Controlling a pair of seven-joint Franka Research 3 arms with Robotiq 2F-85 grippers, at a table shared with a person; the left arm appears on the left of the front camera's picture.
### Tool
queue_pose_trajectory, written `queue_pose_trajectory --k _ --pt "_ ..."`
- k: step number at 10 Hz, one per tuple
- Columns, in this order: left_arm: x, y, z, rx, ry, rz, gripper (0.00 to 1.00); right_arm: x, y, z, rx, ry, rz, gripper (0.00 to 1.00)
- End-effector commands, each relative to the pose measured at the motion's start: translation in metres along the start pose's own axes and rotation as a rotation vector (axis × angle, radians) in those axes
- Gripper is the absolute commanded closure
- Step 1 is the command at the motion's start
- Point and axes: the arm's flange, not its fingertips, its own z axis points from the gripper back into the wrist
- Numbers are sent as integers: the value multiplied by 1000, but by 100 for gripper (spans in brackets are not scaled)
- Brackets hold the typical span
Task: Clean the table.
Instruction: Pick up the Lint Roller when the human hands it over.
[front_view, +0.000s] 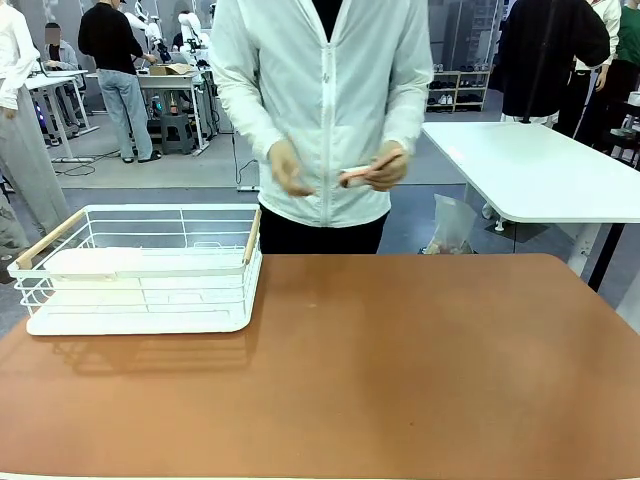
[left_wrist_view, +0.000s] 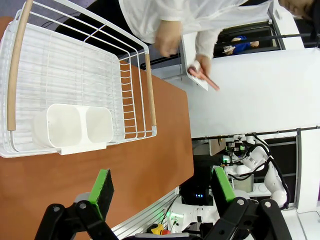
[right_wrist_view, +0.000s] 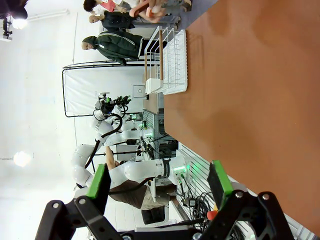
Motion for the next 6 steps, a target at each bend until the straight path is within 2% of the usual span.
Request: queue_pose_trajectory --k 1,6 --pt "-1 0 2 -13 -1 -4 0 -1 2 0 6 0 0 0" --pt "-1 0 2 -13 -1 -4 0 -1 2 0 6 0 0 0"
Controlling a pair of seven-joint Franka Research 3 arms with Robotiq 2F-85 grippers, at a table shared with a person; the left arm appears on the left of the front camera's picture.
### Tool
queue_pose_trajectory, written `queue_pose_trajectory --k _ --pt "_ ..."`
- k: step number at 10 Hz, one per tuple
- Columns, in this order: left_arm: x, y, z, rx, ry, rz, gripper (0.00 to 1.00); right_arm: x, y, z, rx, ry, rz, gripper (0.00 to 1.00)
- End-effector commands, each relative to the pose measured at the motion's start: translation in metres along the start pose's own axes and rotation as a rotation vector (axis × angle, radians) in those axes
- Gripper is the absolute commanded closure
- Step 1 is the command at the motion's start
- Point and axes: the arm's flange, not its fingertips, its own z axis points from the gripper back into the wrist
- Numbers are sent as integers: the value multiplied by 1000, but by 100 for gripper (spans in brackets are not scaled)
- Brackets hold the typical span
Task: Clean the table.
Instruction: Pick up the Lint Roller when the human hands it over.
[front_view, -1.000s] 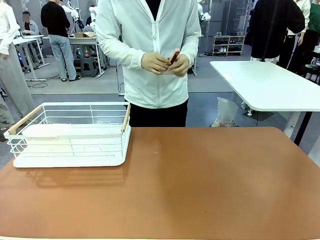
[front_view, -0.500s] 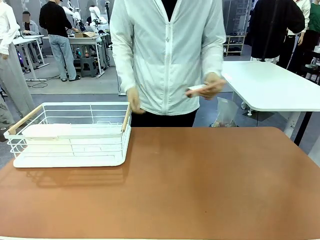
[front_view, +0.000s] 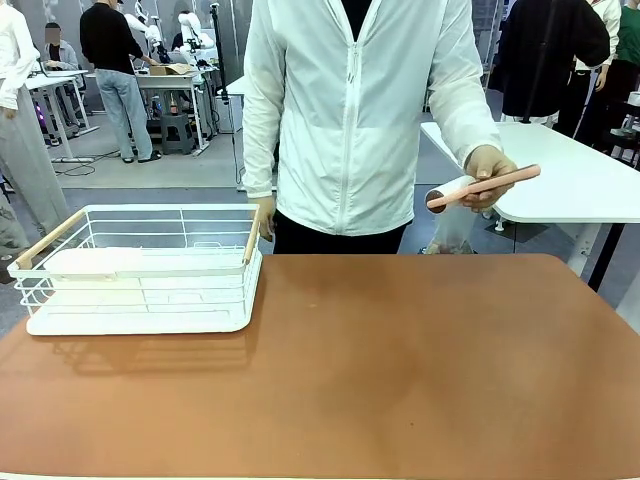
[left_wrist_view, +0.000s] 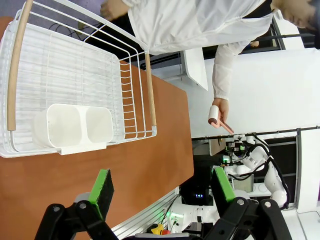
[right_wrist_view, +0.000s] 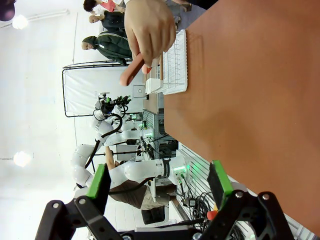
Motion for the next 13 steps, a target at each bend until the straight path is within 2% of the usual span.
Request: queue_pose_trajectory --k 1,7,8,10,12,13 --pt "-1 0 2 -13 -1 -4 0 -1 2 0 6 -1 0 0" --pt "-1 0 2 -13 -1 -4 0 0 0 0 0 0 0 0" --pt "-1 0 2 -13 -1 -4 0 -3 24 -3 -25 -65 -73 0" --pt "-1 0 2 -13 -1 -4 0 -14 72 -32 -158 -103 -257 0" --pt "-1 0 2 -13 -1 -4 0 -16 111 -69 -211 -156 -312 0" --pt "-1 0 2 -13 -1 -4 0 -15 125 -89 -222 -214 -352 0"
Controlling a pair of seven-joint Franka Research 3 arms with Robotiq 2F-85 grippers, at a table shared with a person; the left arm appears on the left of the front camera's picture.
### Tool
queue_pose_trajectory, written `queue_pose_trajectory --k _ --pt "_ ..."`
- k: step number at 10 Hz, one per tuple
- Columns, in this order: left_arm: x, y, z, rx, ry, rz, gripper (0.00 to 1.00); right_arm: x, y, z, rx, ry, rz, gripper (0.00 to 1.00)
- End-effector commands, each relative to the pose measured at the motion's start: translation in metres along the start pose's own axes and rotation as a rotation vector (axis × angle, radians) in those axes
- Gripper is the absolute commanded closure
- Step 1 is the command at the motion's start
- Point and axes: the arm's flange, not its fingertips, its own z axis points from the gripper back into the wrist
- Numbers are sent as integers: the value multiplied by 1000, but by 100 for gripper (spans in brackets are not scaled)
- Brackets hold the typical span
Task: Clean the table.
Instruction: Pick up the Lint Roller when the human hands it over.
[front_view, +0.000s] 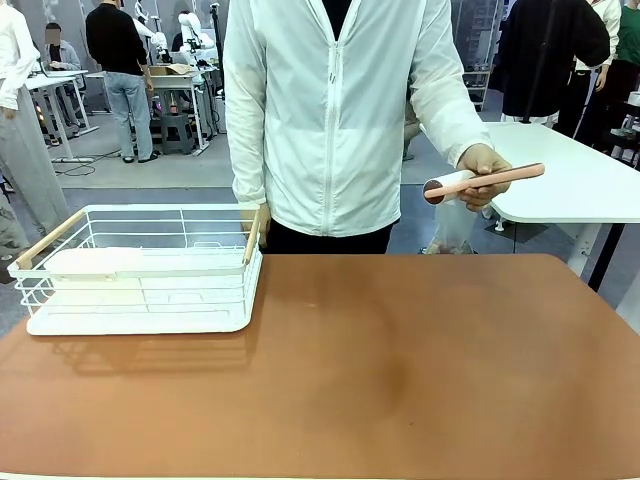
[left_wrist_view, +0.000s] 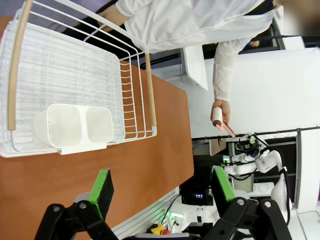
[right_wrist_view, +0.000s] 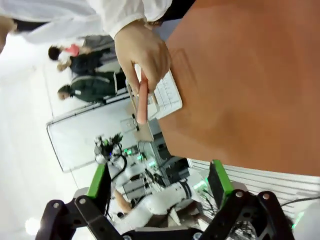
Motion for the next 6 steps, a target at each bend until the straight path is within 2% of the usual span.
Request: queue_pose_trajectory --k 1,4,6 --pt "-1 0 2 -14 -1 -5 0 -19 23 -37 -9 -65 -105 0" --pt "-1 0 2 -14 -1 -5 0 -32 40 -82 -21 -143 -163 0" --pt "-1 0 2 -14 -1 -5 0 -43 42 -108 -40 -183 -127 0"
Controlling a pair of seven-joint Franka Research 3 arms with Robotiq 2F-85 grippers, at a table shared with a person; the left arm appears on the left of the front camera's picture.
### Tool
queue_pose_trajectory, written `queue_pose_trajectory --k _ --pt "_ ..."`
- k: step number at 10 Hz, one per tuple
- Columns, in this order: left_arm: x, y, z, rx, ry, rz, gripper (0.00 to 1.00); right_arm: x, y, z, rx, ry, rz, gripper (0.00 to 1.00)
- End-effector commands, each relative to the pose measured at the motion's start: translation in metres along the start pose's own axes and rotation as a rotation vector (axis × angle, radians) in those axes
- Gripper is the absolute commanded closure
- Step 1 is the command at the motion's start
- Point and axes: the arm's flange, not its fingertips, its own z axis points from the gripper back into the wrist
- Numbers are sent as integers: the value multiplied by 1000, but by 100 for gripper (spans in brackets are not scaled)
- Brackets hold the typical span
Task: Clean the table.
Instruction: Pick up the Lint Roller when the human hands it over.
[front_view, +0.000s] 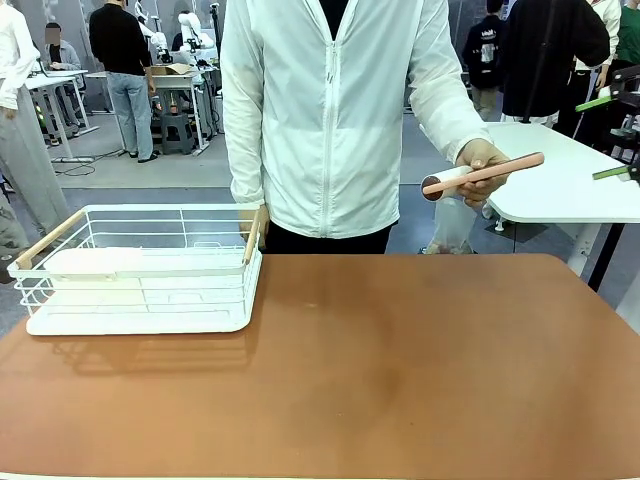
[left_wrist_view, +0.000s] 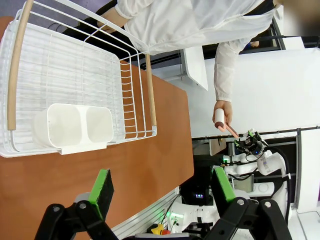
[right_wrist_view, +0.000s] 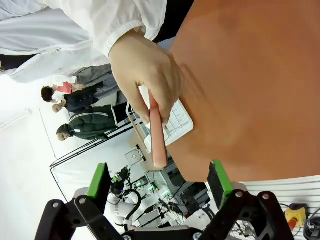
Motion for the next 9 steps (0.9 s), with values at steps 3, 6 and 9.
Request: queue_pose_trajectory --k 3,6,9 --pt "-1 0 3 -14 -1 -5 0 -31 -3 -43 26 -115 47 0" --pt "-1 0 3 -14 -1 -5 0 -45 -6 -61 13 -152 81 0" --pt "-1 0 3 -14 -1 -5 0 -53 -8 -72 -8 -148 88 0"
